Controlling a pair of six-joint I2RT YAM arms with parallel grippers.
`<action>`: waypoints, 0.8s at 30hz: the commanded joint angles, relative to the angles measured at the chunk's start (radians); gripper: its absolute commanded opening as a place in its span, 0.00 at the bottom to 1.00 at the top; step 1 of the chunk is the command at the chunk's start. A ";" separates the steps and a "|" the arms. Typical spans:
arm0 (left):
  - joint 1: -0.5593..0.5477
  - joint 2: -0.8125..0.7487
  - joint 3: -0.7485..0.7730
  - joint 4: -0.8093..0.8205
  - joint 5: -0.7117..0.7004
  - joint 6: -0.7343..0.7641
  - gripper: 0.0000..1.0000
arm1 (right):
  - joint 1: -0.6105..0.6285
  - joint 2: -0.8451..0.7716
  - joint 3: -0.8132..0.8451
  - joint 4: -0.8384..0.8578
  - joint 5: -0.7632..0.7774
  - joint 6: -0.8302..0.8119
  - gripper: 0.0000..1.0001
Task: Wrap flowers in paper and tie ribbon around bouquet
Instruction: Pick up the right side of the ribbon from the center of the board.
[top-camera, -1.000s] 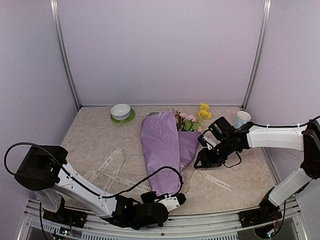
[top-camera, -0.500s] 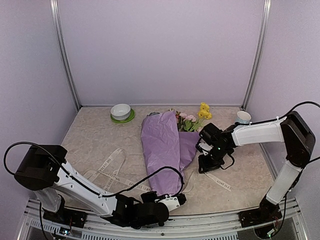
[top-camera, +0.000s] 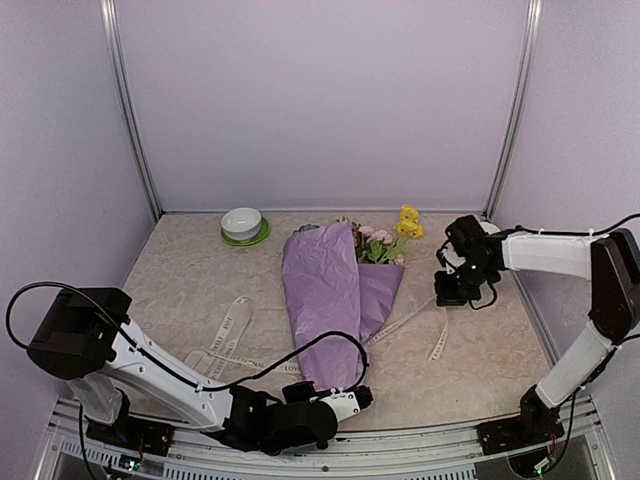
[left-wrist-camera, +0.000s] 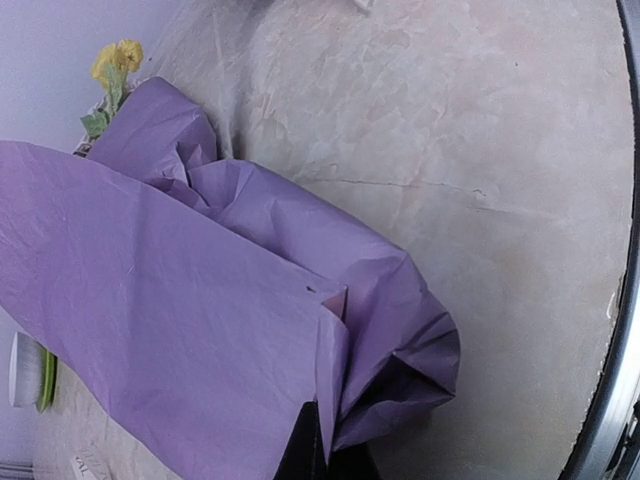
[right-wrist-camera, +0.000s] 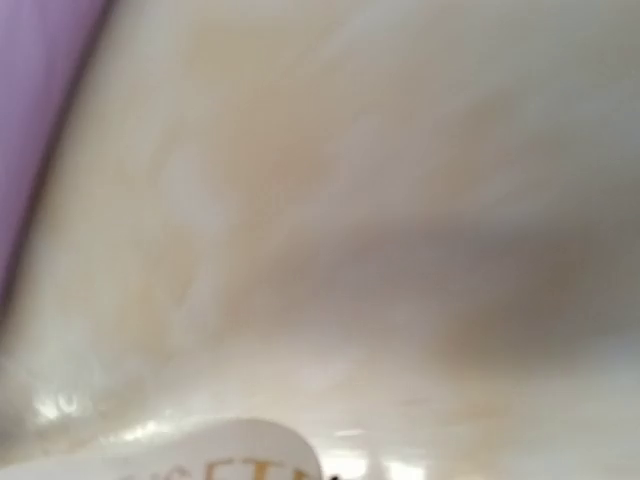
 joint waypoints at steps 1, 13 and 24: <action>0.008 0.014 0.034 0.014 0.045 -0.004 0.00 | -0.101 -0.129 0.068 -0.022 -0.041 -0.038 0.00; 0.014 0.047 0.061 0.017 0.107 -0.003 0.00 | -0.113 -0.212 0.321 -0.190 -0.148 -0.092 0.00; 0.016 0.073 0.087 0.006 0.139 0.002 0.00 | -0.112 -0.177 0.552 -0.264 -0.234 -0.126 0.00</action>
